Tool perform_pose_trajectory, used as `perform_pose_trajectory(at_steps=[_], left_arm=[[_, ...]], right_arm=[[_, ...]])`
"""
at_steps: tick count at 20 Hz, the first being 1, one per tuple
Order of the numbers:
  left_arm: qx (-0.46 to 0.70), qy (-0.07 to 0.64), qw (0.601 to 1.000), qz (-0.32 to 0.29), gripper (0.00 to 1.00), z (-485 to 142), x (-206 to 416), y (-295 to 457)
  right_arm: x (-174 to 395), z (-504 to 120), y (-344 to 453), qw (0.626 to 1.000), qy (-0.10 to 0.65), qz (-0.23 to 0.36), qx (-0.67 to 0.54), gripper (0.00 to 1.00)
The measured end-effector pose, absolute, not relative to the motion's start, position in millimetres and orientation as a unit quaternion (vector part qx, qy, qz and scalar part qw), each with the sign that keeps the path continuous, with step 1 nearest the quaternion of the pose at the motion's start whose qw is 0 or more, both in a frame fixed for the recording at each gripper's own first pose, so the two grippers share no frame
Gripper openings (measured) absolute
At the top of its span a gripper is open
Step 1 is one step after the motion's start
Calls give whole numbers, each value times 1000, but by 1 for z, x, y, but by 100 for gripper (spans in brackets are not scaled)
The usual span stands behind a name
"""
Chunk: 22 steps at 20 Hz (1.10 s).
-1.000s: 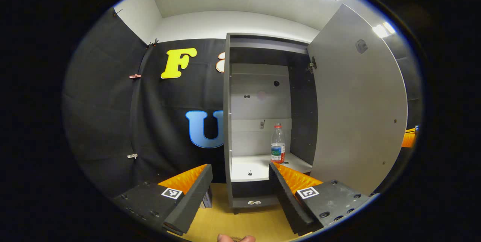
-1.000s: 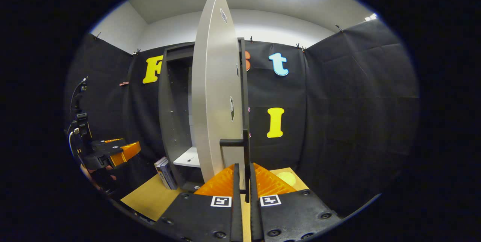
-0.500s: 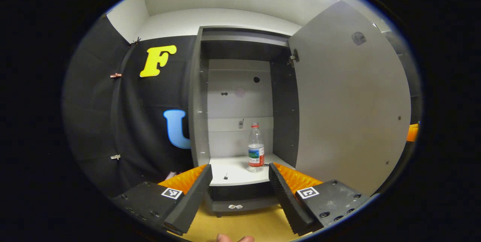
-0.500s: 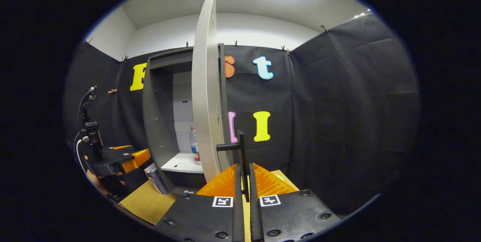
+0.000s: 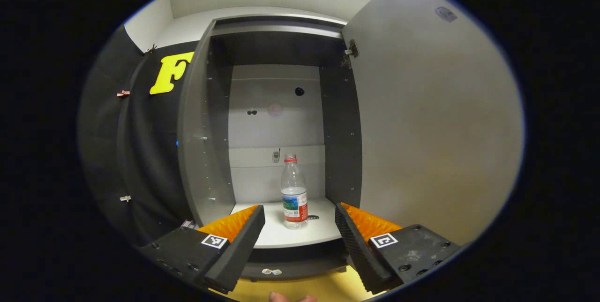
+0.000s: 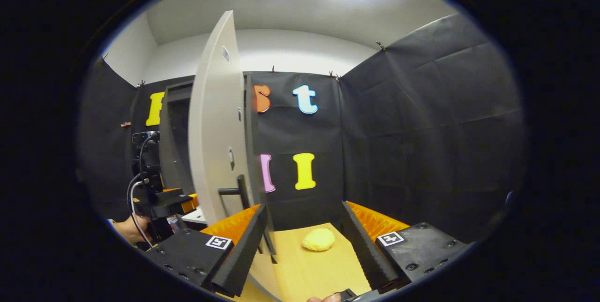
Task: Open the cabinet door with the right hand, grasp the bottle in the cabinet with the left hand and place it on the coaster, then close the cabinet door with the right hand.
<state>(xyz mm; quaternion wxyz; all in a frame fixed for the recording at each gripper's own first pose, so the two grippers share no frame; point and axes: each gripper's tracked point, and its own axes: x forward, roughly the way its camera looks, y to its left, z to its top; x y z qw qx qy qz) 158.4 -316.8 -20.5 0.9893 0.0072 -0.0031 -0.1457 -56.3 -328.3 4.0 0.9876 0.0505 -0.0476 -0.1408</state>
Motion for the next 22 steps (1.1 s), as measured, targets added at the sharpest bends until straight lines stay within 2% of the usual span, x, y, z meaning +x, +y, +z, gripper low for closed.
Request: perform_pose_trajectory(at_steps=[1,2,3,12,22], left_arm=[[5,-3,989,-145,95,-23,171,-322],[2,2,989,-145,95,-26,184,-328],[-2,9,990,-142,95,-31,199,-334],[8,26,996,-86,93,-68,306,-339],[18,33,997,-68,95,-92,363,-349]], right_arm=[[-55,0,-338,987,-47,-149,45,90],[-55,-3,-345,986,-47,-154,38,100],[-53,-6,-352,986,-44,-158,29,97],[-21,-29,-380,990,-25,-140,2,98],[-7,-44,-405,989,-5,-146,-10,98]])
